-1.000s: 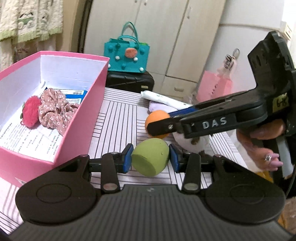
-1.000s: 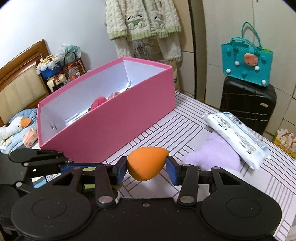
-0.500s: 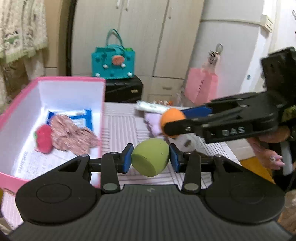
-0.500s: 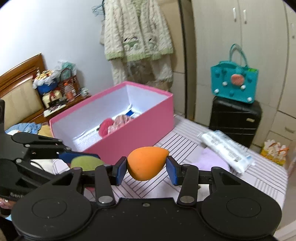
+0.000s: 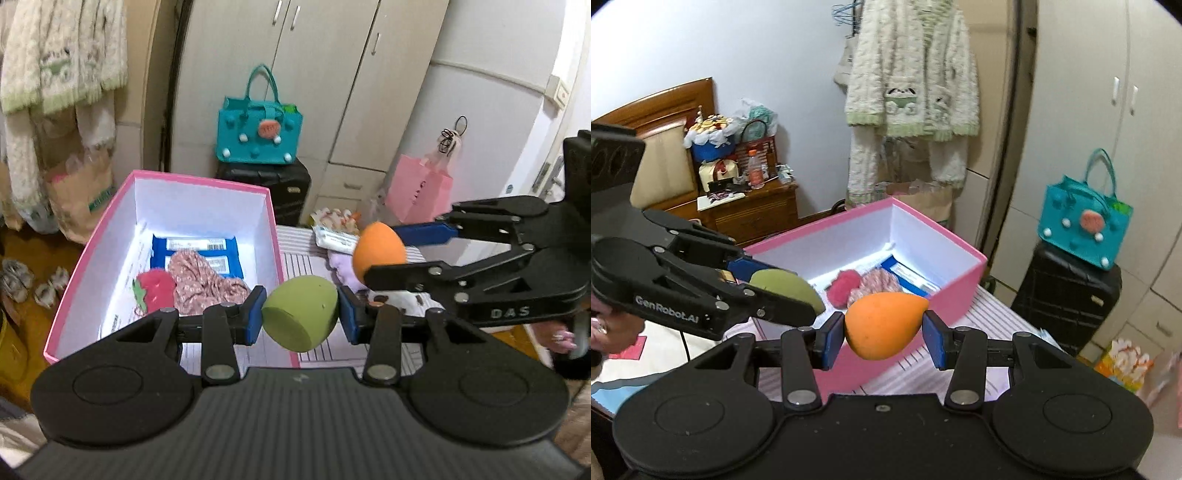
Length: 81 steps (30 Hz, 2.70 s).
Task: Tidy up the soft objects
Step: 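Lift and carry the orange sponge with the right gripper while the left carries the green sponge to the box, then lower both sponges into the pink box and open both grippers, then withdraw both grippers from the box toward the white panda plush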
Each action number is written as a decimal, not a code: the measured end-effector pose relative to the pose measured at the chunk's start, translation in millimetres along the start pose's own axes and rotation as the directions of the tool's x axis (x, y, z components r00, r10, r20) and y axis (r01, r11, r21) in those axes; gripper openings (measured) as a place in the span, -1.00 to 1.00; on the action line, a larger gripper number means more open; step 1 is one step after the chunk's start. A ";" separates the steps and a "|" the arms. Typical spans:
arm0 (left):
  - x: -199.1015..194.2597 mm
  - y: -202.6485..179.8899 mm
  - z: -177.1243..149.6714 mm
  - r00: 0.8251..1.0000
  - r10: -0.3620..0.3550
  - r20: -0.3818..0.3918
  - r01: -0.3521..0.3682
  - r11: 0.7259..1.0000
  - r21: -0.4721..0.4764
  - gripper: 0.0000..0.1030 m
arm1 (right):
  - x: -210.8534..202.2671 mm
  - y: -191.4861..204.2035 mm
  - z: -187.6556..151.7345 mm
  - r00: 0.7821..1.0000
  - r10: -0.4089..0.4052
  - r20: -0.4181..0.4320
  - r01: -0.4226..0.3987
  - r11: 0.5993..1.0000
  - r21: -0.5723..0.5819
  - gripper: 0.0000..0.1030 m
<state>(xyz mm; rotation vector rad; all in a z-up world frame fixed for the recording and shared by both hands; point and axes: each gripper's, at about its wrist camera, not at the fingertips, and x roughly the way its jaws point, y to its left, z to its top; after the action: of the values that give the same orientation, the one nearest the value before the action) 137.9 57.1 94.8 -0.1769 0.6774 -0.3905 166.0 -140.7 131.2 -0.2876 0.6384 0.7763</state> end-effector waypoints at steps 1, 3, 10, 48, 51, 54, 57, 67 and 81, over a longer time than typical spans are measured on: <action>-0.1 7.4 2.3 0.999 -0.031 -0.024 0.030 0.999 -0.010 -0.21 | 5.1 2.6 4.6 1.000 0.003 -0.010 -0.003 1.000 -0.023 0.00; 2.7 18.8 4.2 0.997 -0.051 -0.056 0.049 0.998 -0.034 -0.21 | 19.0 5.5 14.1 0.999 0.004 -0.033 -0.007 0.997 -0.074 0.00; 34.4 50.6 16.6 0.991 0.040 -0.131 -0.044 0.999 -0.027 -0.21 | 72.2 -5.1 45.6 0.995 0.042 -0.085 -0.054 0.989 -0.136 0.00; 207.0 132.0 88.3 0.915 0.247 -0.318 -0.254 0.967 0.020 -0.17 | 242.4 -43.5 50.4 0.939 -0.002 -0.343 -0.087 0.966 -0.244 0.00; 212.6 135.4 87.5 0.908 0.247 -0.338 -0.261 0.965 0.004 -0.15 | 244.5 -47.7 48.5 0.941 0.000 -0.339 -0.079 0.972 -0.220 0.02; 215.6 137.3 88.1 0.912 0.238 -0.334 -0.260 0.965 -0.021 0.15 | 246.3 -51.8 45.8 0.944 0.002 -0.330 -0.070 0.978 -0.194 0.09; 219.3 136.0 90.8 0.905 0.265 -0.334 -0.285 0.958 -0.013 0.19 | 241.1 -52.0 47.7 0.955 -0.008 -0.295 -0.044 0.985 -0.168 0.18; 149.3 120.9 105.1 0.933 0.262 -0.249 -0.275 0.961 -0.018 0.25 | 166.6 -63.9 48.8 0.978 0.064 -0.200 -0.054 0.997 0.055 0.27; 17.5 74.1 91.8 0.956 0.252 -0.151 -0.242 0.967 0.076 0.25 | 37.3 -20.6 41.2 0.997 0.020 -0.081 -0.014 0.997 0.070 0.27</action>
<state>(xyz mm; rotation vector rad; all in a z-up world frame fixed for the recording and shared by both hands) 230.8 120.7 134.2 -0.0057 0.8349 -0.1836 218.6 -115.0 139.9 -0.2515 0.7443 0.7597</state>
